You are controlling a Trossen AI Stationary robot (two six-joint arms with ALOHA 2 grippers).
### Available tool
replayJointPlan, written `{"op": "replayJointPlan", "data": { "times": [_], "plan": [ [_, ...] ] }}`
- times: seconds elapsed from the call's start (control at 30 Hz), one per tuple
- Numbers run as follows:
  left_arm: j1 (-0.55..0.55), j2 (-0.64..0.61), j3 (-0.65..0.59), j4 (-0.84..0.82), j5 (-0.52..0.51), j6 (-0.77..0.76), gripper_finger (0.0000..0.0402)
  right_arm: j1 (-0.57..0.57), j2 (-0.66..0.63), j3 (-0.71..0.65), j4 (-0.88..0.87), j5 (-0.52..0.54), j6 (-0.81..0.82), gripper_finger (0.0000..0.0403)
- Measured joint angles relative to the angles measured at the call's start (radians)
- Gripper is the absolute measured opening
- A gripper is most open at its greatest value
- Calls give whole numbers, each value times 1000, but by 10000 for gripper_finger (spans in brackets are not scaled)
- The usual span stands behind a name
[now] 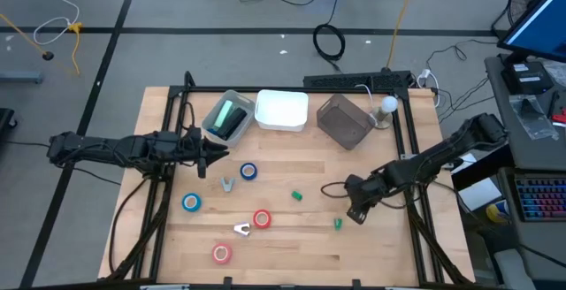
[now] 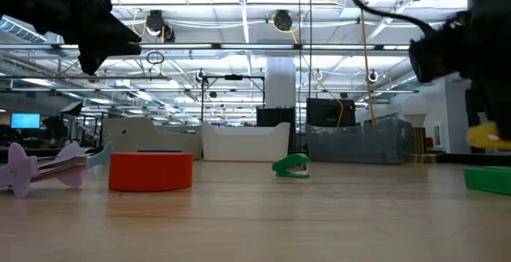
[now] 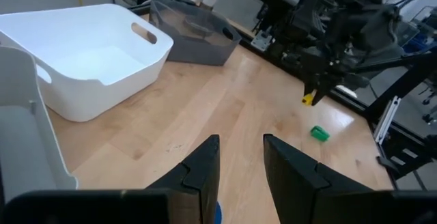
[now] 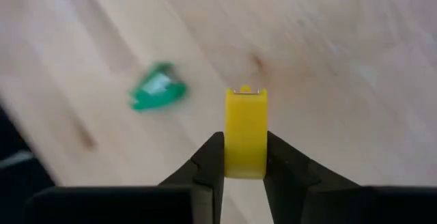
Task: Pick and place Stapler, Stapler remover, tape
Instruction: Put the yellow stapler into the gray bin
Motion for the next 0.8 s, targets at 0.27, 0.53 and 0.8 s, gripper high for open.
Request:
{"op": "replayJointPlan", "data": {
  "times": [0.27,0.53,0.8],
  "plan": [
    [0,7,0,74,7,-32,115,-147,-103,2,351,65,-52,65],
    [0,138,0,315,71,-36,115,-338,-88,3,761,58,-168,66],
    [0,381,0,702,115,15,116,-421,-23,3,946,51,-222,67]
  ]
}}
